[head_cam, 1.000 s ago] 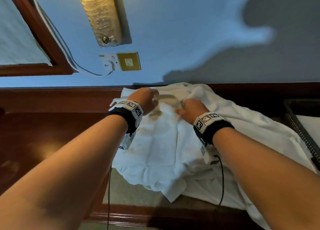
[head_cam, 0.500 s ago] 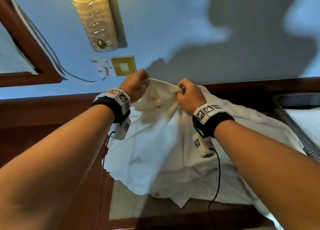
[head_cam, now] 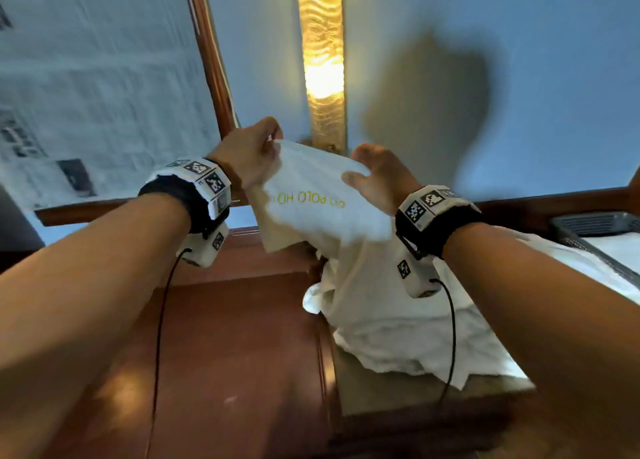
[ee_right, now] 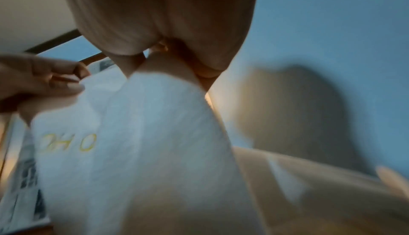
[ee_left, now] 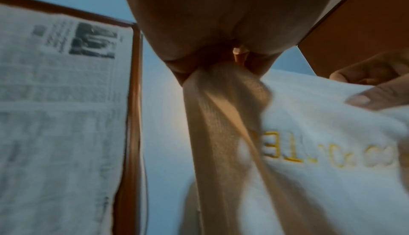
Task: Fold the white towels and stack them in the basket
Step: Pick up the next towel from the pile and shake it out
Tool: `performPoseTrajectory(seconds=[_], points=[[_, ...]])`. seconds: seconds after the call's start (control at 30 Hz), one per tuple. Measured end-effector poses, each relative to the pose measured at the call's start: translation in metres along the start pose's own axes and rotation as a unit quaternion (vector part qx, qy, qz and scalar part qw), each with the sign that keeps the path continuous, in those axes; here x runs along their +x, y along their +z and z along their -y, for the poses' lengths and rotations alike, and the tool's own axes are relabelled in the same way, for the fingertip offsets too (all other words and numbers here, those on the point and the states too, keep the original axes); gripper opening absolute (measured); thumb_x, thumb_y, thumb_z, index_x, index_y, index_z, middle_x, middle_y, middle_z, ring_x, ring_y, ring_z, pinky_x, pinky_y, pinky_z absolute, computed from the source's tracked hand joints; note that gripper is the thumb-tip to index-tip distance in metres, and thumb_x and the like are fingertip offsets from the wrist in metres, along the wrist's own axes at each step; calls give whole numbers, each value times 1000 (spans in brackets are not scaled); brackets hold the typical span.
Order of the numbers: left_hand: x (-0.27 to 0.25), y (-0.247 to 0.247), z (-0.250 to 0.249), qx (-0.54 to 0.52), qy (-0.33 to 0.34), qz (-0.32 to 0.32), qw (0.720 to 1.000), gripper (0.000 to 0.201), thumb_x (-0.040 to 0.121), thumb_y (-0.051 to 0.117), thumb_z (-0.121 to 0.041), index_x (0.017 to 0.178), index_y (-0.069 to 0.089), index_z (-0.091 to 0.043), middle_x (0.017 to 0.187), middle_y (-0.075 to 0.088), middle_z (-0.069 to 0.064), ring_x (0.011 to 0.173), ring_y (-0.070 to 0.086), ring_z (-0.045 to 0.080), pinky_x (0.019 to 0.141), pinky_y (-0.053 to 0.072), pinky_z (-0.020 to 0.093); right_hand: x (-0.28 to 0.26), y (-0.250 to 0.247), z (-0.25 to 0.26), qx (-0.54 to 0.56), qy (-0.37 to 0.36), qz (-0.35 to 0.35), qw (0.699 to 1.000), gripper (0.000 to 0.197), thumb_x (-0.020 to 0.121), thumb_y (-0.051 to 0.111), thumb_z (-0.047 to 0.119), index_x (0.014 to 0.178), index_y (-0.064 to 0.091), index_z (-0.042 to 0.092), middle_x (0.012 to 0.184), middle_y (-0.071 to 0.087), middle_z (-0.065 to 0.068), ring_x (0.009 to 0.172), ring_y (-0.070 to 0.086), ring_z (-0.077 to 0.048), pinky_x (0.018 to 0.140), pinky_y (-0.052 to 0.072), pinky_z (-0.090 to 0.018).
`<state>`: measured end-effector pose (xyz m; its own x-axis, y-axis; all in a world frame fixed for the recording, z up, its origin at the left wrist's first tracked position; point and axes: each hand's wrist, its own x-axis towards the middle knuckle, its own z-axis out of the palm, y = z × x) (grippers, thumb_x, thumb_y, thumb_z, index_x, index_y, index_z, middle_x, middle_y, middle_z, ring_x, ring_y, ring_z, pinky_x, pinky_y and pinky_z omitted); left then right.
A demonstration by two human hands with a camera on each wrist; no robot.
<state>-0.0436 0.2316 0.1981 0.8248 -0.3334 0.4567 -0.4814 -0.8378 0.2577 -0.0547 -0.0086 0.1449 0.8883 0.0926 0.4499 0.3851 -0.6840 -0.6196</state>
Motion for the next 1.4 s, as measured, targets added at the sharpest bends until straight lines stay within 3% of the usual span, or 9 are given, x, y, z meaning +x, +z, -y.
performPoseTrajectory(seconds=[0.17, 0.47, 0.6, 0.7, 0.87, 0.93, 1.1, 1.23, 1.4], points=[[-59, -68, 21, 70, 30, 14, 997, 22, 90, 33, -37, 99, 43, -19, 81, 57, 15, 75, 53, 34, 68, 41, 37, -45, 7, 57, -165, -33, 66, 984, 19, 89, 70, 31, 84, 55, 20, 87, 56, 0, 86, 58, -26, 71, 33, -28], [-104, -103, 79, 79, -53, -44, 994, 19, 97, 53, -19, 115, 52, -15, 99, 63, 21, 93, 60, 40, 78, 48, 44, -111, -46, 40, -286, 135, 12, 949, 39, 87, 73, 31, 59, 47, 24, 71, 55, -6, 87, 63, -34, 69, 33, -29], [-115, -78, 68, 64, -67, -8, 996, 20, 92, 63, -33, 108, 56, -24, 109, 67, 11, 98, 61, 34, 86, 50, 42, -97, -35, 86, -323, 34, -32, 945, 12, 84, 56, 23, 72, 53, 24, 91, 70, -15, 91, 65, -37, 74, 44, -35], [-123, -43, 27, -88, -27, 102, 991, 56, 75, 76, -57, 119, 54, -30, 106, 61, -5, 92, 60, 20, 81, 48, 35, -79, -7, 131, -341, -52, -23, 938, 17, 80, 53, 18, 87, 69, 19, 97, 71, -8, 94, 66, -32, 80, 51, -36], [-124, -6, -17, -244, 12, 13, 970, 18, 86, 71, -31, 73, 60, -26, 70, 57, -5, 71, 53, 18, 59, 37, 27, -78, 22, 156, -279, -93, -48, 955, 4, 83, 65, 22, 85, 66, 18, 102, 60, -3, 88, 62, -31, 74, 46, -35], [-120, -11, -8, -251, 21, -11, 968, 32, 91, 62, -20, 62, 53, -31, 59, 50, -8, 62, 47, 16, 55, 31, 30, -84, 23, 144, -192, -42, -97, 976, 14, 83, 71, 27, 84, 60, 17, 91, 61, -4, 76, 55, -27, 68, 42, -33], [-123, -30, 20, -319, 16, 14, 948, 29, 83, 55, -22, 58, 46, -10, 54, 42, 3, 53, 38, 16, 57, 29, 32, -108, 27, 103, -2, 114, -90, 989, 24, 81, 76, 23, 67, 57, 17, 66, 57, -1, 65, 50, -19, 66, 42, -34], [-133, -23, 21, -334, 39, 50, 940, 28, 89, 68, -4, 70, 65, -25, 65, 62, -13, 61, 54, -1, 65, 41, 25, -105, 37, 126, 28, 62, -137, 988, 9, 84, 65, 17, 77, 60, 14, 70, 56, -1, 68, 49, -18, 63, 39, -30], [-139, -25, 6, -440, 22, 10, 897, 7, 80, 75, -25, 78, 69, -28, 75, 66, -4, 72, 59, 13, 68, 47, 30, -93, 41, 158, -64, -24, -121, 990, 8, 93, 61, 17, 97, 66, 11, 77, 61, -1, 74, 54, -21, 67, 44, -30]])
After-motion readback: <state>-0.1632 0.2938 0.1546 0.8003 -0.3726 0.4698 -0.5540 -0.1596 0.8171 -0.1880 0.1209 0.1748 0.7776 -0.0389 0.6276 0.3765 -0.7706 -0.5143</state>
